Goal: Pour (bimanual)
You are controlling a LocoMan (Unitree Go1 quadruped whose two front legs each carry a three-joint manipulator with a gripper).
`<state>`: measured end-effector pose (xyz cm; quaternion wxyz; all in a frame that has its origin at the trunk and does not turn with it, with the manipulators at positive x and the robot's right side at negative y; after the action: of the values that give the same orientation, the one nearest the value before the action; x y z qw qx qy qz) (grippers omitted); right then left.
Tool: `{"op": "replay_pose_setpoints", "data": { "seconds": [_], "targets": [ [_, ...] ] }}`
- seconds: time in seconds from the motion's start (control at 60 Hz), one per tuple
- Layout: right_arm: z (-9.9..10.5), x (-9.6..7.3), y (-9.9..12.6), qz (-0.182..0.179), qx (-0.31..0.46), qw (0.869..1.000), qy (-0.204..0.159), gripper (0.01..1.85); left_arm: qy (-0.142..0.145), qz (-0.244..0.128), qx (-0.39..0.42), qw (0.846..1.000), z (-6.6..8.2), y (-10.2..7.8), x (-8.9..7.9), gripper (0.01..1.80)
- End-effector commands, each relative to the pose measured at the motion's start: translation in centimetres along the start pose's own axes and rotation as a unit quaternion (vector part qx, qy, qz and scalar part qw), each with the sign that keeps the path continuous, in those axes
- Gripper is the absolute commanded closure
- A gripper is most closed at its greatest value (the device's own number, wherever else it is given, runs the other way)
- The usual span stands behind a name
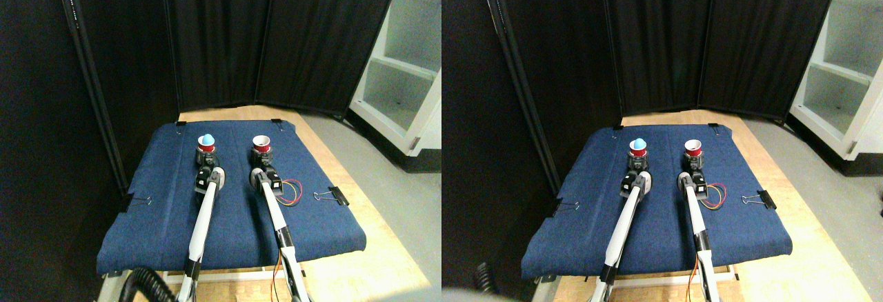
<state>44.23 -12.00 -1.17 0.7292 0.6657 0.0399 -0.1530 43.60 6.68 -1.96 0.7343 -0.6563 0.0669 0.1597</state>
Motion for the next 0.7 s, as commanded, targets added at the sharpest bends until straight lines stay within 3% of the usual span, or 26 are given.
{"op": "replay_pose_setpoints", "data": {
  "seconds": [0.017, 0.2, 0.517, 0.7],
  "targets": [
    [0.3, 0.1, -1.6, -0.014, -0.037, 0.999, -0.008, 1.53, -0.063, 0.057, -0.013, 0.996, 0.1, 4.5, 0.7, 1.48],
    [0.2, 0.2, -2.5, -0.026, -0.025, 0.999, -0.016, 1.51, -0.074, 0.067, -0.012, 0.995, 0.1, 5.3, 0.9, 1.48],
    [0.0, 0.2, -2.7, -0.055, -0.01, 0.998, -0.03, 1.46, -0.09, 0.062, 0.012, 0.994, 0.4, 5.2, 1.1, 1.48],
    [-0.1, 0.1, -2.7, -0.067, -0.02, 0.997, -0.024, 1.32, -0.092, 0.053, 0.043, 0.993, 0.7, 5.2, 1.2, 1.48]
  ]
}}
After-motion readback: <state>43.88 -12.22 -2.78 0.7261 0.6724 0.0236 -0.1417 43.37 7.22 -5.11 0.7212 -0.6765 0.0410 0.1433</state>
